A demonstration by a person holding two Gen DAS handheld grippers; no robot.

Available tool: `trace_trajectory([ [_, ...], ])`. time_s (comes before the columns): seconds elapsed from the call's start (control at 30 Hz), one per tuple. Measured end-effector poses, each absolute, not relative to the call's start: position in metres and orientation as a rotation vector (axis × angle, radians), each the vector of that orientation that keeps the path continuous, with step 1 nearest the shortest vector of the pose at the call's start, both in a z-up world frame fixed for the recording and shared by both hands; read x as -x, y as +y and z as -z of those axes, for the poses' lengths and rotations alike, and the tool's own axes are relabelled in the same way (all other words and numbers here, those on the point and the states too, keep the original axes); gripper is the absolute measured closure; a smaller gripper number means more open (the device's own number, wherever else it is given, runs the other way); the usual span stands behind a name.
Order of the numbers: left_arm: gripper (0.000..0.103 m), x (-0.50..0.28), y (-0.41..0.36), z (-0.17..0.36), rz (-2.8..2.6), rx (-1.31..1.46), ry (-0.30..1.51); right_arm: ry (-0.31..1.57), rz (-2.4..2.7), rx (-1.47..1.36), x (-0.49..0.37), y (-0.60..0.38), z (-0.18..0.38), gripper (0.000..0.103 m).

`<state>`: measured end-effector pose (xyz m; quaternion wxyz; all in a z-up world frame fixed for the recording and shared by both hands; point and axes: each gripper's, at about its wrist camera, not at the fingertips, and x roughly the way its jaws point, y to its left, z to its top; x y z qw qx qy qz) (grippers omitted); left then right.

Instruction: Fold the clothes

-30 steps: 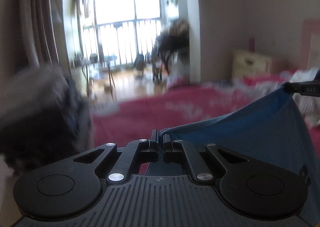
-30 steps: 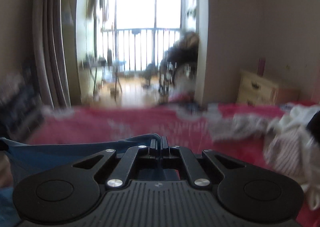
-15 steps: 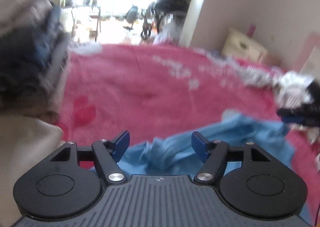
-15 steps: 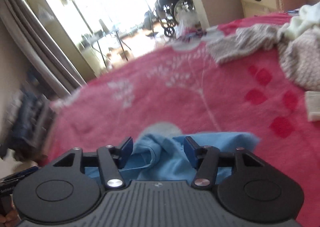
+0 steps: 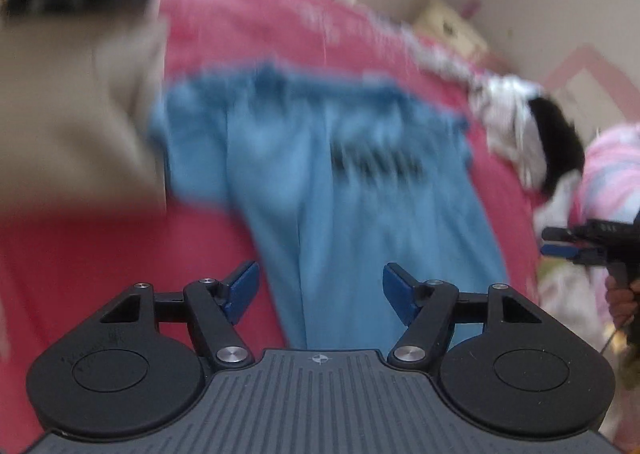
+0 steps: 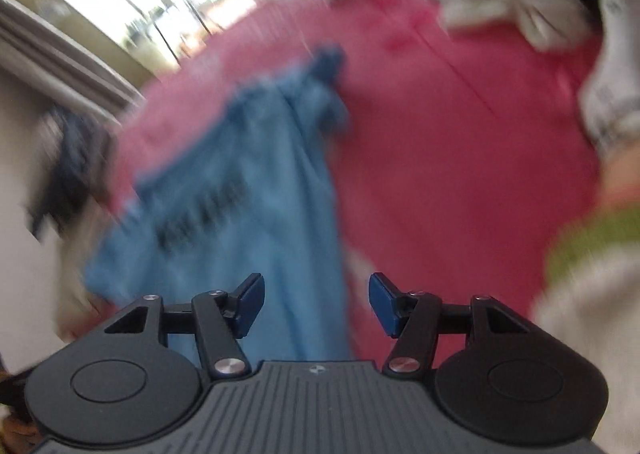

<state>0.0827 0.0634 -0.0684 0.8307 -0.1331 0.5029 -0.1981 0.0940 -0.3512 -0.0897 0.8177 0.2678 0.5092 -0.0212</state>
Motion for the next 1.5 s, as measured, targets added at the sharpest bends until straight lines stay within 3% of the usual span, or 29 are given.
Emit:
trace_trajectory([
  [0.2,0.043,-0.042,0.039,0.096,0.409,0.224,1.156,1.270,0.045,-0.476,-0.059,-0.344,0.129,0.050],
  [0.33,0.049,-0.035,0.033,0.106,0.389,0.175,1.151,1.290,0.002,-0.373,-0.046,-0.335,0.137,0.054],
  [0.37,0.050,-0.034,0.033,0.107,0.387,0.164,1.142,1.288,-0.019,-0.351,-0.043,-0.332,0.136,0.062],
  [0.47,0.051,-0.029,0.034,0.111,0.395,0.170,1.122,1.287,-0.092,-0.319,-0.033,-0.325,0.132,0.100],
  [0.73,0.052,-0.019,0.043,0.100,0.451,0.248,1.047,1.251,0.047,-0.128,-0.019,-0.336,0.107,0.101],
  [1.1,0.052,-0.027,0.046,0.111,0.439,0.268,1.133,1.281,0.296,-0.017,-0.014,-0.375,0.090,0.101],
  [1.27,0.052,-0.039,0.057,0.100,0.397,0.279,1.081,1.137,0.333,0.028,-0.009,-0.360,0.050,0.078],
  [1.5,0.052,-0.095,0.073,0.084,0.285,0.253,0.943,0.869,0.157,-0.038,-0.028,-0.323,0.003,0.077],
])
